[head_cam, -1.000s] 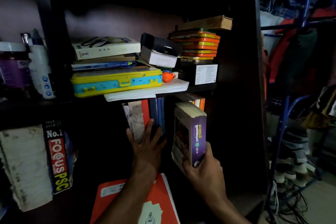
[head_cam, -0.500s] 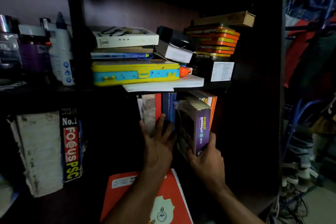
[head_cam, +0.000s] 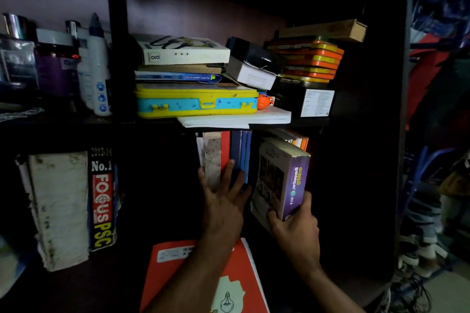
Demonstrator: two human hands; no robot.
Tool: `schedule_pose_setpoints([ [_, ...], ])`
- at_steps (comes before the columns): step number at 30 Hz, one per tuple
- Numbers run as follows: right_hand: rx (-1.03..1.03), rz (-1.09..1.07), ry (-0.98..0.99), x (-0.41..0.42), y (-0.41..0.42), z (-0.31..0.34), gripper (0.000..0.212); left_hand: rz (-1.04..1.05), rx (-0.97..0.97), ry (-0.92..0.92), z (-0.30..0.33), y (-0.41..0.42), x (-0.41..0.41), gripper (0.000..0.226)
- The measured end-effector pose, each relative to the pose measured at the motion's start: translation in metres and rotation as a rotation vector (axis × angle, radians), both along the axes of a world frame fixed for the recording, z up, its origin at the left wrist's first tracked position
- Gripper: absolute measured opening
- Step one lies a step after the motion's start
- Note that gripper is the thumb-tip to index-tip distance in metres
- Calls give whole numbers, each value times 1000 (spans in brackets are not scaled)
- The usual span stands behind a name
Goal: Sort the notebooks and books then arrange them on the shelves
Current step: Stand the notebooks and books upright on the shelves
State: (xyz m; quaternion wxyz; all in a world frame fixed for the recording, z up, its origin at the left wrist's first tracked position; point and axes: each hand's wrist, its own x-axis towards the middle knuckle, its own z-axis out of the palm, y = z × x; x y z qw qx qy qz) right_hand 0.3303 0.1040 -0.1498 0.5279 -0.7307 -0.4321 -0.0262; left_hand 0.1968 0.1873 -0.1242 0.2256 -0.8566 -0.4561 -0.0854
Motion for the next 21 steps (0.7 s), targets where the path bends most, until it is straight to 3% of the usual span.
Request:
schedule_pose_setpoints([
  [6, 4, 57, 2, -1, 1, -1, 61, -14, 17, -14, 0, 2, 3, 64],
  [9, -16, 95, -15, -1, 4, 1, 63, -112, 55, -126, 3, 6, 1, 56],
  [11, -67, 114, -53, -2, 5, 3, 63, -201, 170, -355, 10, 4, -3, 55],
  [15, -108, 123, -83, -5, 5, 7, 68, -145, 461, -1222, 19, 2, -26, 56],
  [16, -95, 124, -64, -6, 5, 7, 68, -92, 400, -1392, 18, 4, -34, 60],
  [18, -81, 121, -35, -6, 5, 7, 67, -61, 9, -1578, 10, 9, -41, 78],
  [20, -62, 122, -11, -6, 7, 6, 65, -97, -396, -1571, 0, 9, -39, 93],
  [21, -47, 129, -11, -6, 8, 6, 65, -107, -456, -1541, -5, 10, -38, 96],
])
